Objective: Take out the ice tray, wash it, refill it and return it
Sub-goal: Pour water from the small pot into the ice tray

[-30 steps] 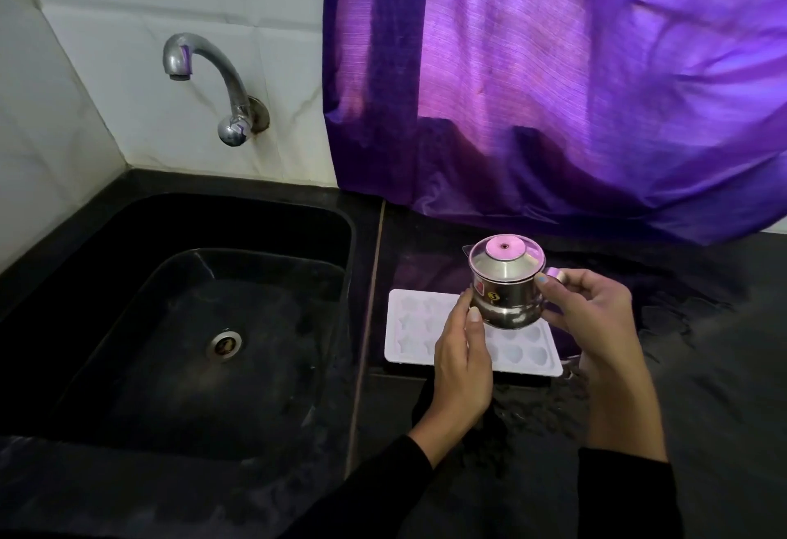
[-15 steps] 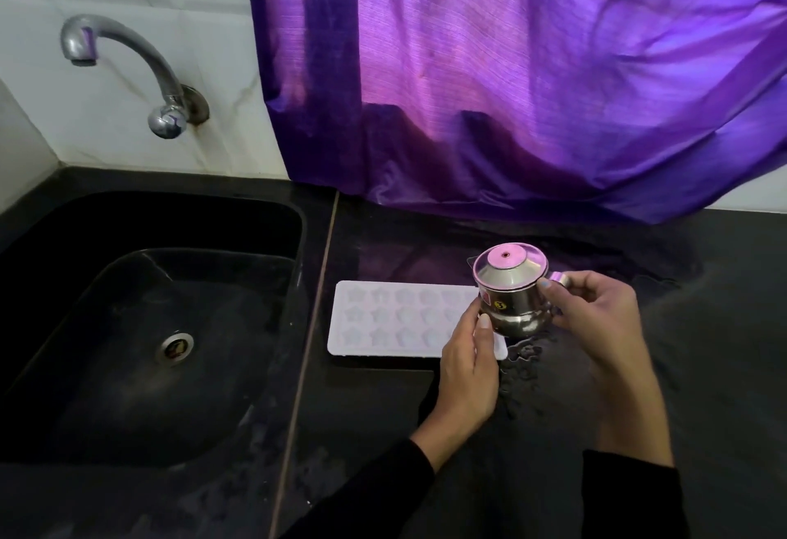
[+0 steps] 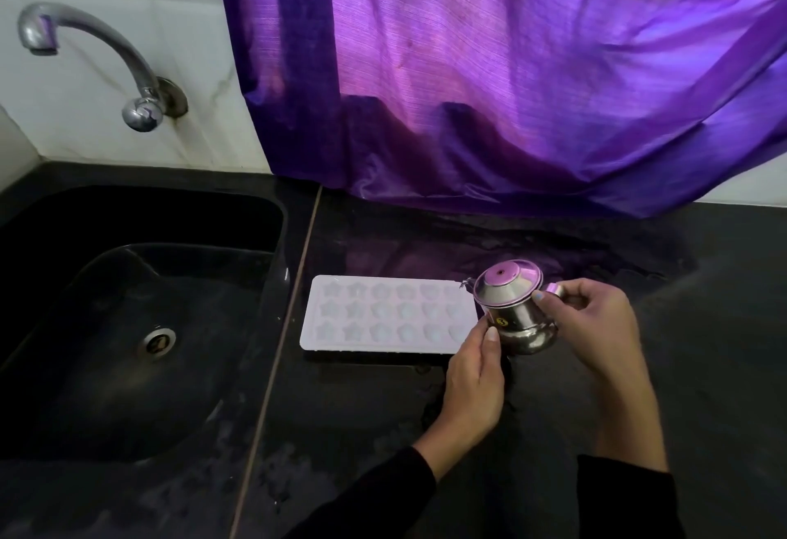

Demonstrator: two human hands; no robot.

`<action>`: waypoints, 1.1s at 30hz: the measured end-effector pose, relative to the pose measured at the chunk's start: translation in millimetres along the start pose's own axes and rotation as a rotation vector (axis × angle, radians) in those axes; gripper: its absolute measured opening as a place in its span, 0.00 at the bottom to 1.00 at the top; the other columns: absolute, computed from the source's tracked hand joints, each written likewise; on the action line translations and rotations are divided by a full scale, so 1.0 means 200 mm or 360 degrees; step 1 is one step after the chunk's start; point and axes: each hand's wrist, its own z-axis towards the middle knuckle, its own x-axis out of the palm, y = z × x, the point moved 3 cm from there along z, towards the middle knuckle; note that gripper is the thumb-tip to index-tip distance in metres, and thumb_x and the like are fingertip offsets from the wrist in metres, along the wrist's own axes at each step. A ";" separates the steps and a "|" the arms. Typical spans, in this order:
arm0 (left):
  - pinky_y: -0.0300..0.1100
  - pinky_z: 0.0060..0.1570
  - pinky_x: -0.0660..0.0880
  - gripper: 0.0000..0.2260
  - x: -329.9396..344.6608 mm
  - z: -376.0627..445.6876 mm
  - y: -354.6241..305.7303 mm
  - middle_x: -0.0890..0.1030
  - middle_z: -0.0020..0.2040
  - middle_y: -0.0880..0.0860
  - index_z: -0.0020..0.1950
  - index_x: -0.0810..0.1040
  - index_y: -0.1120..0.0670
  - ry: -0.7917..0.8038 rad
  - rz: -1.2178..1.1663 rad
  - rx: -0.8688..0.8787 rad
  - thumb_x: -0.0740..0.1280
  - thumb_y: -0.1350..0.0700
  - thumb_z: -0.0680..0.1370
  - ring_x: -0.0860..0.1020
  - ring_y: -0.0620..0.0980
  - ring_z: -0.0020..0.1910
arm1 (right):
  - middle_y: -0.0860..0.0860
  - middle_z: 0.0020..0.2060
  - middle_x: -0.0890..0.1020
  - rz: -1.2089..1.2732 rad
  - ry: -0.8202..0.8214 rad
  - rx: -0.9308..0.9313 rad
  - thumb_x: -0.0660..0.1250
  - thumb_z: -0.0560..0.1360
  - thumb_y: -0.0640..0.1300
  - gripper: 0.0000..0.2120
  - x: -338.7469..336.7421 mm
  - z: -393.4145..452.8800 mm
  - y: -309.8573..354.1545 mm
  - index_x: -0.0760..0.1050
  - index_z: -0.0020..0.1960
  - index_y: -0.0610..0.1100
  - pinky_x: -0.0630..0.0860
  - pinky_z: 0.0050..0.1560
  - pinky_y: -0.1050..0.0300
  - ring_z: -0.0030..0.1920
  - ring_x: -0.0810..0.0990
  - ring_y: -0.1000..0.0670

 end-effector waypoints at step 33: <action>0.23 0.60 0.64 0.17 0.01 0.01 0.01 0.75 0.65 0.42 0.70 0.71 0.49 -0.0035 0.0056 -0.0015 0.53 0.51 0.83 0.70 0.30 0.61 | 0.48 0.35 0.83 -0.0022 0.0040 -0.0053 0.72 0.72 0.47 0.06 -0.04 0.01 -0.01 0.79 0.39 0.46 0.79 0.51 0.41 0.42 0.82 0.44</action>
